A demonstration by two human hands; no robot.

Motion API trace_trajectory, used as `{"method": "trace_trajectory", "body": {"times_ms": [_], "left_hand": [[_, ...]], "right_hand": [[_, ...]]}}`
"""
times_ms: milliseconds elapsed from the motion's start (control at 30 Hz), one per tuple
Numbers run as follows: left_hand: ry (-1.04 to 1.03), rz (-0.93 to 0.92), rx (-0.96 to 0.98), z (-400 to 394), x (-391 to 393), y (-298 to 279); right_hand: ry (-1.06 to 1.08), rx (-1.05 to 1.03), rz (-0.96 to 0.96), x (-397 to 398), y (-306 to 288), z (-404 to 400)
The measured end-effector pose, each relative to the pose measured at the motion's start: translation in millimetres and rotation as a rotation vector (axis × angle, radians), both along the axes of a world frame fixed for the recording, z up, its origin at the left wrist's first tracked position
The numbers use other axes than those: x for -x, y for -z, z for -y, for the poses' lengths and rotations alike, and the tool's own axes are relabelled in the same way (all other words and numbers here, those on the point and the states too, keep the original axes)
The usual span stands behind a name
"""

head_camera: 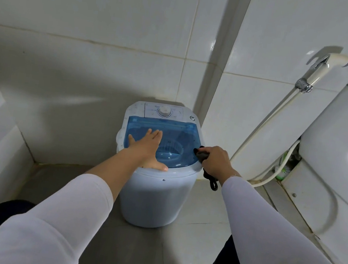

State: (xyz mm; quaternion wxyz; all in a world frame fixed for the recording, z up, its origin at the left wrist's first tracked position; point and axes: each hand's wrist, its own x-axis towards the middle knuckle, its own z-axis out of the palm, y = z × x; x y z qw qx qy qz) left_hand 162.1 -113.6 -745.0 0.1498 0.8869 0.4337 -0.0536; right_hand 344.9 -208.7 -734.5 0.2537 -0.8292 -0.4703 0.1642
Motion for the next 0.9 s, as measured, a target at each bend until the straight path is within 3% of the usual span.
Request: {"method": "trace_trajectory", "body": {"times_ms": [367,900], "left_hand": [[-0.026,0.036,-0.029,4.3,1.2,3.4],[-0.135,0.159,-0.046,21.3,13.7,14.7]], "right_hand": [[-0.013,0.123,0.127,19.0,6.8,8.9],[-0.142,0.118,0.173,72.7,5.4,30.9]]}}
